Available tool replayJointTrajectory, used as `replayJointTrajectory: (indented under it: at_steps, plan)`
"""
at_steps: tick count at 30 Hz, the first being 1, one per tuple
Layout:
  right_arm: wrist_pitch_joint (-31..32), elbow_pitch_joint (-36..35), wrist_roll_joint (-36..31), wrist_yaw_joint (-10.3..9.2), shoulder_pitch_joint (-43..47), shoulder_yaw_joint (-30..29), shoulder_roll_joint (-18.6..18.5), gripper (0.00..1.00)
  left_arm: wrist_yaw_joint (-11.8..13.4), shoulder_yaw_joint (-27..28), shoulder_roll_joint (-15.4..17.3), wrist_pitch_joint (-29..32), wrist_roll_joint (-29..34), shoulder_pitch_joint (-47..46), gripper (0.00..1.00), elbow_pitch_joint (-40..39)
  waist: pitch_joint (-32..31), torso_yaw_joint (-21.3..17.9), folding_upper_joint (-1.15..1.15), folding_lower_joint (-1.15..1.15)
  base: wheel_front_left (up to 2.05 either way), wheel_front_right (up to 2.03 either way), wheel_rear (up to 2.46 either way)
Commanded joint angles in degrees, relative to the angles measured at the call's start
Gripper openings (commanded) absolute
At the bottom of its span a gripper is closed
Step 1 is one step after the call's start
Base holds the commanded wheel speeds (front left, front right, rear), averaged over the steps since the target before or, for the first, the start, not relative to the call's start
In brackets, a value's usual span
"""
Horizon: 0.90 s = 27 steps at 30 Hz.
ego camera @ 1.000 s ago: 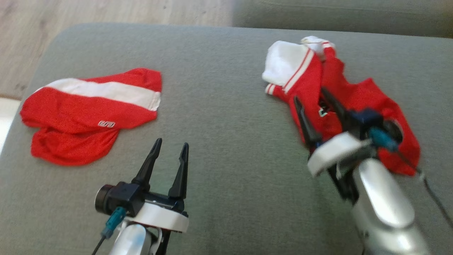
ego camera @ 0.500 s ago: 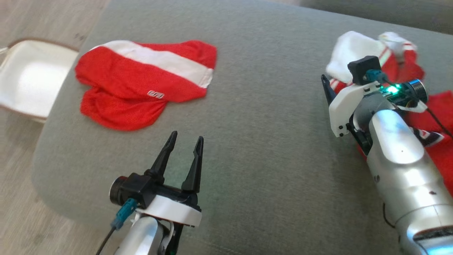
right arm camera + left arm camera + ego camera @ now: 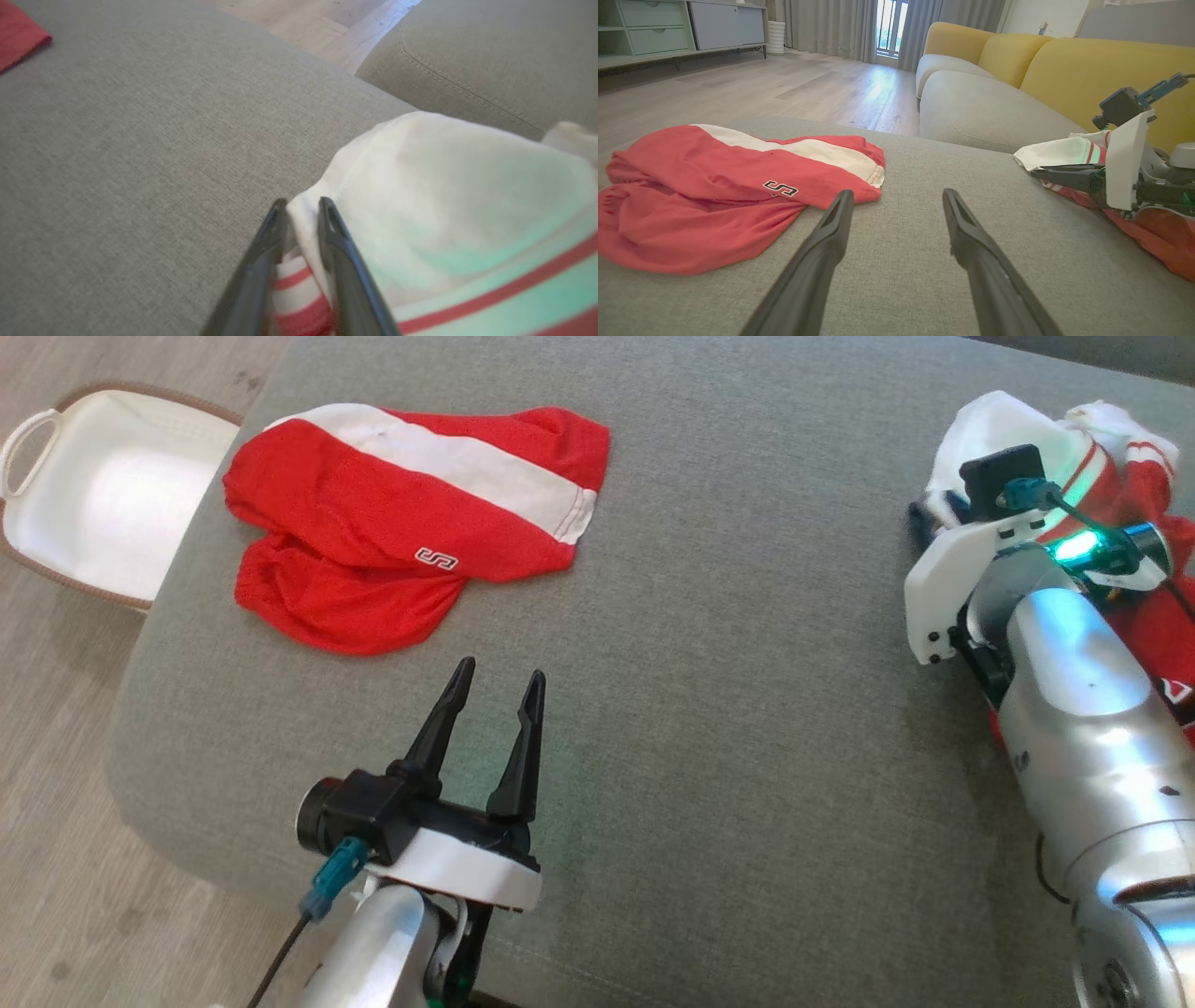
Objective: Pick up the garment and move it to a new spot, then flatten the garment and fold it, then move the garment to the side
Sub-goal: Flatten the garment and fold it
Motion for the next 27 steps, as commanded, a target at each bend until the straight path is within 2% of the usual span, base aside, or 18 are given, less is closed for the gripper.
replayJointTrajectory:
  at_steps: [1,6,9,11,13,16,23,27]
  plan:
    - [-2.7,-1.1,-0.1,0.41,-1.8,0.5,2.1,0.0,0.4,1.6,0.2,-0.5,-0.1,-1.4,1.0,-1.6,-0.2,-0.7,0.0,-0.01,0.0,0.0,0.0]
    - [-8.2,-0.9,1.6,0.41,-1.6,0.8,4.0,0.0,0.4,2.5,0.2,-0.5,0.5,-1.0,1.0,-1.1,-1.5,-2.6,0.0,-0.01,0.0,0.0,0.0]
    - [-13.3,-1.2,4.1,0.41,-0.4,4.5,4.9,0.0,0.3,3.4,0.2,-0.5,1.1,-0.6,1.0,-1.0,-3.0,-4.6,0.0,-0.01,0.0,0.0,0.0]
    - [-16.5,-3.7,10.2,0.41,1.9,11.4,5.0,0.0,0.1,3.9,0.2,-0.5,1.7,-0.1,1.0,-0.7,-4.1,-6.0,0.0,-0.01,0.0,0.0,0.0]
    - [-17.7,-9.5,18.0,0.41,4.9,20.6,5.0,0.0,-0.1,4.6,0.2,-0.5,2.3,0.4,1.0,-0.5,-5.2,-7.7,0.0,-0.01,0.0,0.0,0.0]
    - [-18.2,-17.6,25.4,0.41,8.3,31.8,5.1,0.0,-0.3,6.0,0.2,-0.5,3.0,1.4,1.0,-0.4,-6.4,-10.3,0.0,-0.01,0.0,0.0,0.0]
    - [-16.5,-26.1,33.9,0.41,13.4,44.8,5.0,0.0,-1.1,7.8,0.3,-0.5,4.7,2.9,1.0,-0.1,-9.5,-13.1,0.0,-0.01,0.0,0.0,0.0]
    - [-14.9,-29.6,37.7,0.41,15.4,50.6,2.7,0.0,-1.4,8.1,0.3,-0.5,5.3,3.4,1.0,0.2,-10.8,-13.2,0.0,-0.01,0.0,0.0,0.0]
